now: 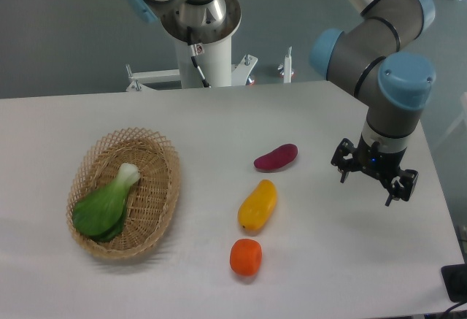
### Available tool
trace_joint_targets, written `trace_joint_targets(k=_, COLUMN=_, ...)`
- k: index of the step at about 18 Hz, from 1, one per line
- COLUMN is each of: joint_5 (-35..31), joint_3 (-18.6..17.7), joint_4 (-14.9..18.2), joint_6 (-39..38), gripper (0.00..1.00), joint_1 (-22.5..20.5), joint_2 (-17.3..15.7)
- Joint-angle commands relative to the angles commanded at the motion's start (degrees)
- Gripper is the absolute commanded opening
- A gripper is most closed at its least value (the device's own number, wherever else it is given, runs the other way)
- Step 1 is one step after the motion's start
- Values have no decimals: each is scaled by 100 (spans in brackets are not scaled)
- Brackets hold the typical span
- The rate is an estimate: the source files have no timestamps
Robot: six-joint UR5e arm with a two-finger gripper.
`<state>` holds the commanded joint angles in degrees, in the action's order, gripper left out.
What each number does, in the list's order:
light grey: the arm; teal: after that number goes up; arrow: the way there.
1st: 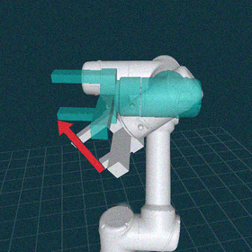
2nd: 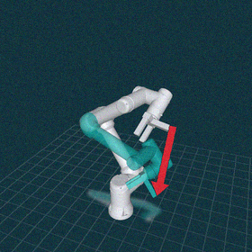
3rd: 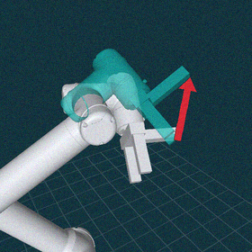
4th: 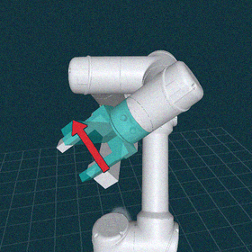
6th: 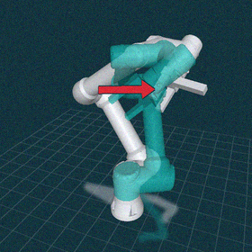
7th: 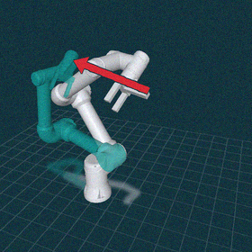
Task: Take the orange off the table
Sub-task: 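Move the open gripper over the small orange and lower toward it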
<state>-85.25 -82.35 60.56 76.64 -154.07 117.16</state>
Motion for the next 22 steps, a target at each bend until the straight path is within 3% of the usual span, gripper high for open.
trace_joint_targets(k=11, joint_5=44, joint_3=-105, joint_4=44, joint_6=-289, gripper=100, joint_1=114, joint_2=-35)
trace_joint_targets(k=22, joint_5=88, joint_3=-105, joint_4=53, joint_6=-2345, gripper=100, joint_1=861, joint_2=9)
